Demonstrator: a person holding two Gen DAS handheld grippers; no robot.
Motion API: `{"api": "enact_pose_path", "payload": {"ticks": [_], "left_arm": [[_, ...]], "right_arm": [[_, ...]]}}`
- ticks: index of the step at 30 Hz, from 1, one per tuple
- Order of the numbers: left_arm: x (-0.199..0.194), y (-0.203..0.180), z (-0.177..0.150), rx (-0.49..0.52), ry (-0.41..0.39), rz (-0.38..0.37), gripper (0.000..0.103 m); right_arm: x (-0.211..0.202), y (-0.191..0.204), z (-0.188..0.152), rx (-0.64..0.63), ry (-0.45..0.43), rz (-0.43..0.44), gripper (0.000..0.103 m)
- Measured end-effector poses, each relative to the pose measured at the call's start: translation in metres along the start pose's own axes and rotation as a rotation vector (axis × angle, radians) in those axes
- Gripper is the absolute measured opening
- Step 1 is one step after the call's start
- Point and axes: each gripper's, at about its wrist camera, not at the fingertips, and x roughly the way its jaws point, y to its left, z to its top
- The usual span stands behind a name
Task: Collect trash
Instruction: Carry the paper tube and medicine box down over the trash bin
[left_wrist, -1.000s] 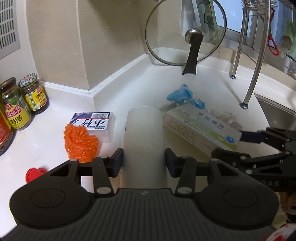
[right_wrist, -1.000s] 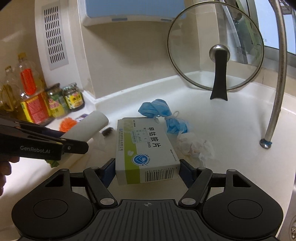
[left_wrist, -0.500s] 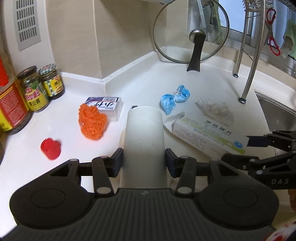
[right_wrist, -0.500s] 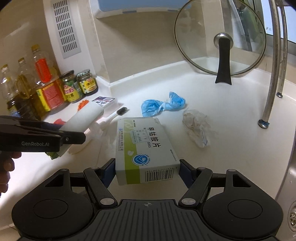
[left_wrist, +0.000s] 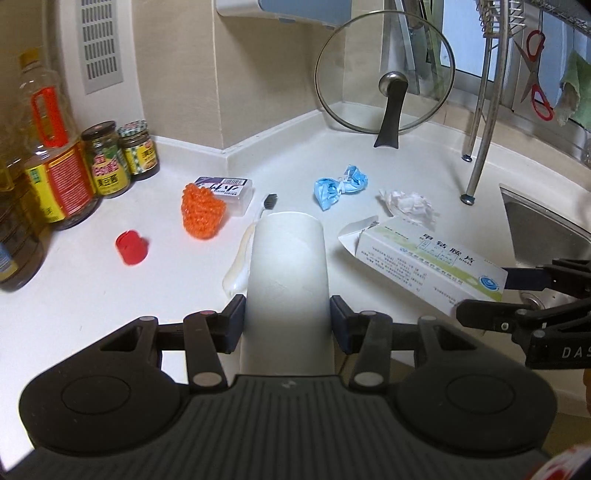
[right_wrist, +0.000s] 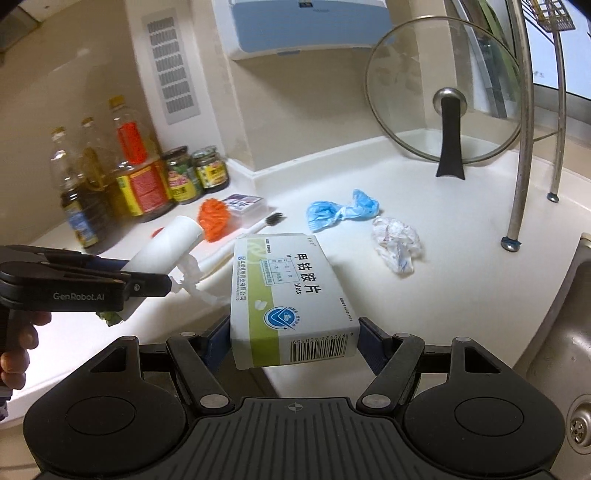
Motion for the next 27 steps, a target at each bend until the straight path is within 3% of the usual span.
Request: {"api": "enact_pose_path", "payload": {"ticks": [13,27], "left_arm": [[-0.065,-0.01,-0.055,-0.097,0.016,0.063,0.045],[-0.081,-0.015,-0.136,-0.181,0.156,0.104,0.045]], "right_arm": [[-0.035,0.03,-0.038,-0.079,0.084,0.117,0.071],[-0.027,0.064,-0.098,-0.186,0.256,0.172,0.071]]}}
